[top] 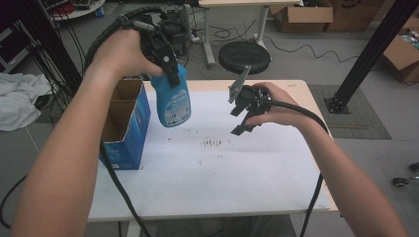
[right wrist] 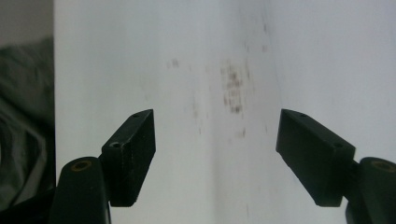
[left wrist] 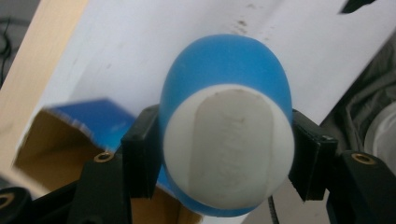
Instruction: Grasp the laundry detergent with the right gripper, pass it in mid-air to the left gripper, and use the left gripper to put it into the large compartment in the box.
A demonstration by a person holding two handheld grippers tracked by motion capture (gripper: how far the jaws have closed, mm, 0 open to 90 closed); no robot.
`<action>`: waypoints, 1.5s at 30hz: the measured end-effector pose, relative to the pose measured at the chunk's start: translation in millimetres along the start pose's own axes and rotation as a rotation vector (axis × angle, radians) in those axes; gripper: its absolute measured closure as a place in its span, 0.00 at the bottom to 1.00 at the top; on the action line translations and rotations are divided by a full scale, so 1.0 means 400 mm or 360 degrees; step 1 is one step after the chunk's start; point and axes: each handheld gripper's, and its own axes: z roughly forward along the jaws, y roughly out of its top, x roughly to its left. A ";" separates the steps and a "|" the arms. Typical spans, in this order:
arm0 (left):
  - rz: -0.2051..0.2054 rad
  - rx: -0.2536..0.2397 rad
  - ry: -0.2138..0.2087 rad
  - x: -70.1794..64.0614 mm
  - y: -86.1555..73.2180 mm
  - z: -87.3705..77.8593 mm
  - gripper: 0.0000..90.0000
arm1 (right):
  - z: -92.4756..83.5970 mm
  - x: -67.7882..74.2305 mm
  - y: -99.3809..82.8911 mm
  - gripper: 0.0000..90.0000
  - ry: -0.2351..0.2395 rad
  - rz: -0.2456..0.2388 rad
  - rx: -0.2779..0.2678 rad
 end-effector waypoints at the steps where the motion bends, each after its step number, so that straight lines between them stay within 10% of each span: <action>1: -0.0072 -0.0004 0.0019 0.013 -0.008 -0.011 0.43 | 0.001 -0.001 -0.010 0.31 -0.0002 0.0009 0.0060; 10: -0.0777 0.0056 0.0194 0.143 -0.122 -0.072 0.43 | -0.024 -0.010 -0.109 0.31 -0.0096 0.0034 0.0407; 18: -0.1078 0.0123 0.0304 0.204 -0.208 -0.066 0.43 | -0.057 -0.021 -0.177 0.31 -0.0136 0.0096 0.0524; 29: -0.1220 0.0080 0.0271 0.224 -0.252 -0.044 0.43 | -0.097 -0.030 -0.243 0.31 -0.0162 0.0164 0.0550; 45: -0.1256 0.0172 0.0200 0.230 -0.288 0.121 0.43 | -0.117 -0.033 -0.271 0.31 -0.0189 0.0203 0.0527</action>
